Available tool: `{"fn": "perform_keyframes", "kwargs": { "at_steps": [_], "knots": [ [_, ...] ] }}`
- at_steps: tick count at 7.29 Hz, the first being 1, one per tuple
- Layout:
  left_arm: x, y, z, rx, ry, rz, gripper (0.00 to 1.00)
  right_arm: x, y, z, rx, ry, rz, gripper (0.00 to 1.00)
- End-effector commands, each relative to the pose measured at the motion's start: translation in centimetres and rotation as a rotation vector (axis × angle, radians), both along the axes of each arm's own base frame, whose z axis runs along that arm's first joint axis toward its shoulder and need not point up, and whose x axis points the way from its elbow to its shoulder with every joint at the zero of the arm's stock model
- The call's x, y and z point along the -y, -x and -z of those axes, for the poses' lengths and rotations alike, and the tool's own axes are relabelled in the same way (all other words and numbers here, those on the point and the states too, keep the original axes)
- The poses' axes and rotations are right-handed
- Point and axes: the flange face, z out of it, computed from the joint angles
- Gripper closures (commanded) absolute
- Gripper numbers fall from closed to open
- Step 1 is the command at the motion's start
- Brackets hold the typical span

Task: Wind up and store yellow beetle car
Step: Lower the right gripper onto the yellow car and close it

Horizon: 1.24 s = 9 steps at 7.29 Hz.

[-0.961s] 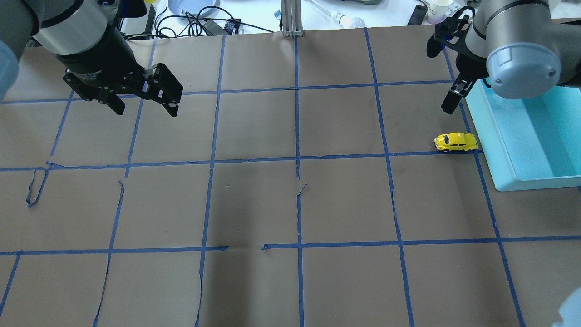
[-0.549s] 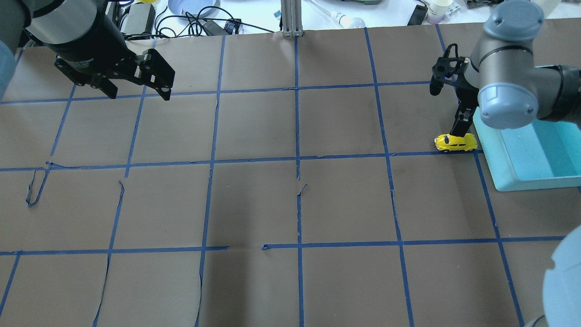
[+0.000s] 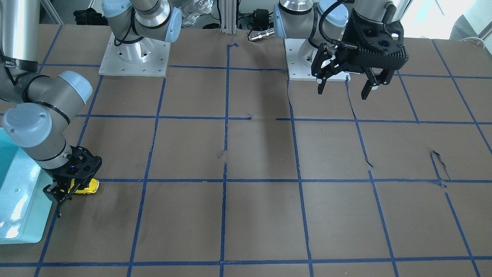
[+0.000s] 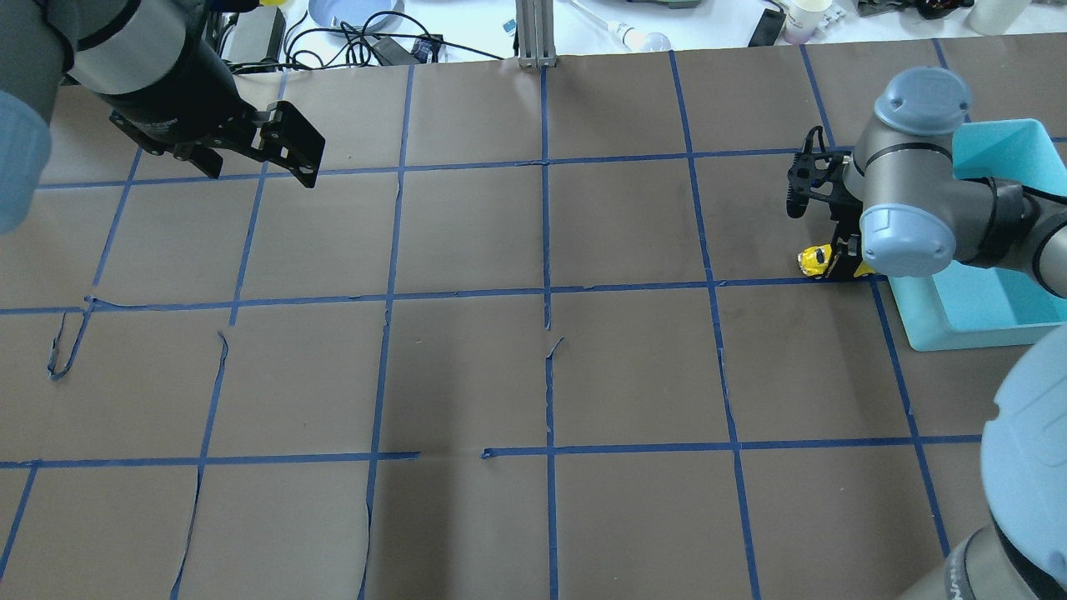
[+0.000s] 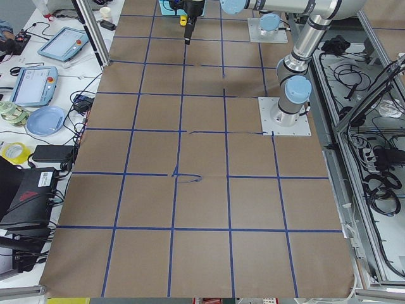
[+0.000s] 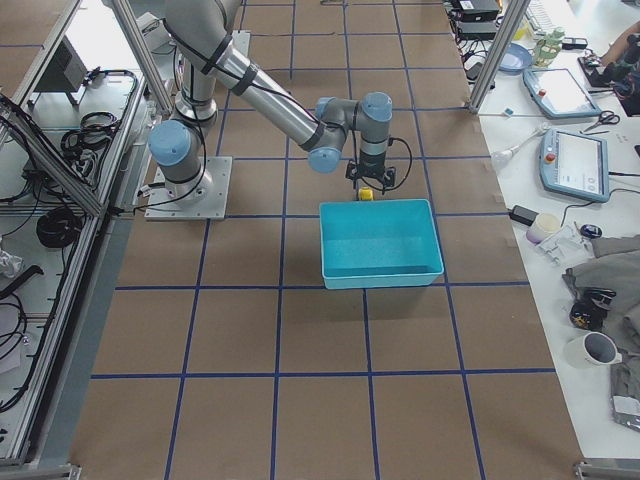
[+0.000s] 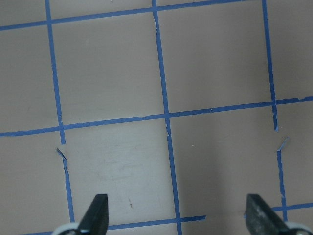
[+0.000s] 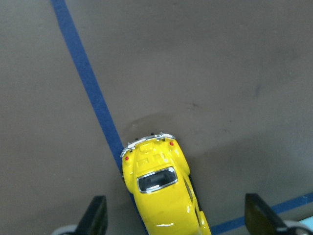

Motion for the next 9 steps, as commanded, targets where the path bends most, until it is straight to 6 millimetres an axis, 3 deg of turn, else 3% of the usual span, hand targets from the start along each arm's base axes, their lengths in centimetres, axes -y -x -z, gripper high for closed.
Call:
{"fn": "perform_keyframes", "kwargs": {
  "at_steps": [1,2,4,5,6,7,9],
  "knots": [
    [0.3,-0.4,0.5,-0.007,-0.005,0.003,0.0,-0.2,2.3,1.2,0.015,-0.025,0.032,0.04],
    [1.1,-0.9,1.2,0.009,-0.016,0.0,0.0,-0.2,2.5,2.1,0.033,-0.037,0.038,0.16],
    [1.3,-1.0,0.6,-0.007,-0.003,-0.022,0.0,-0.1,2.5,2.1,0.037,-0.039,0.041,0.61],
    [1.5,-1.1,0.5,-0.008,-0.002,-0.023,0.0,-0.2,2.4,2.1,0.048,-0.041,0.036,0.74],
    [2.1,-1.4,-0.4,0.012,0.015,-0.03,0.0,-0.1,2.1,2.1,0.08,-0.031,0.032,0.94],
    [3.2,-1.9,-1.4,0.07,0.02,-0.04,0.0,-0.2,1.9,1.6,0.089,-0.055,0.032,1.0],
    [4.4,-1.0,-1.7,0.013,0.006,-0.041,0.0,1.0,0.9,-0.5,0.118,-0.046,0.021,1.0]
  ]
}}
